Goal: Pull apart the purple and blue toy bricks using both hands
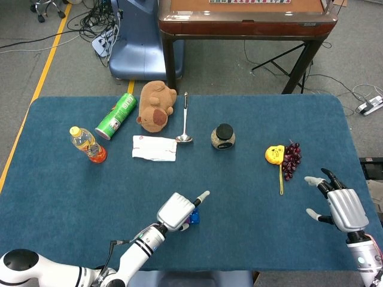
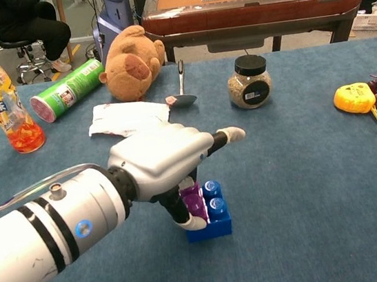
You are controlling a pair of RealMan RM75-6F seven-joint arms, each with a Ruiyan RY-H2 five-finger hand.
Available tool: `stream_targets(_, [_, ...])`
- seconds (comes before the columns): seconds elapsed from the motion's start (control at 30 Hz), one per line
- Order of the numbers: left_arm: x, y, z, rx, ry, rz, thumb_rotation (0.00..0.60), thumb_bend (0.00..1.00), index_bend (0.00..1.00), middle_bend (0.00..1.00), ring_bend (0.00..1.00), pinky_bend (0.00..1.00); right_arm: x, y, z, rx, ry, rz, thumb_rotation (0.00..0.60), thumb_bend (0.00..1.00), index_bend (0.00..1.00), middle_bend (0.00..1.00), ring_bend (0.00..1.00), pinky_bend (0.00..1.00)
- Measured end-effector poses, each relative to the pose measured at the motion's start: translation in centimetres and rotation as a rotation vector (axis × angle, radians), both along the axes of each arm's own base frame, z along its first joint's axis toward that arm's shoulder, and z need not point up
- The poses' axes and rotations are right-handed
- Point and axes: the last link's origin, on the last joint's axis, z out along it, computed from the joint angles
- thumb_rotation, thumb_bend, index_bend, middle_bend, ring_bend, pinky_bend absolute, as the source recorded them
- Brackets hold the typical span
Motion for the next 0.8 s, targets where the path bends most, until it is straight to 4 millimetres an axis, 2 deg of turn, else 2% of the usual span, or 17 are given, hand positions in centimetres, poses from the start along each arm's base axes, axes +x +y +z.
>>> stream_targets(0.37, [-1.1,1.3,0.5,0.053,0.037,0.003,0.6,0.0,0.06,1.0,0.93,1.0,0.0,-0.1,-0.1,0.002,-0.007,0.004,0.6,0.0,0.26,0.35,0.3,0.39])
stream_targets(0.6, [-1.4,1.2,1.0,0.017,0.02,0.043,0.6,0.0,0.2,1.0,0.87,1.0,0.0,-0.2,-0.2,0.005,-0.009,0.003,0.6,0.0,0.26,0.35,0.3,0.39])
stream_targets(0.8, [-1.4,1.4,1.4,-0.022,0.031,0.082,0.6,0.0,0.25,1.0,0.82,1.0,-0.1,-0.2,-0.3,0.009,-0.01,0.001,0.6,0.0,0.26,0.35,0.3,0.39])
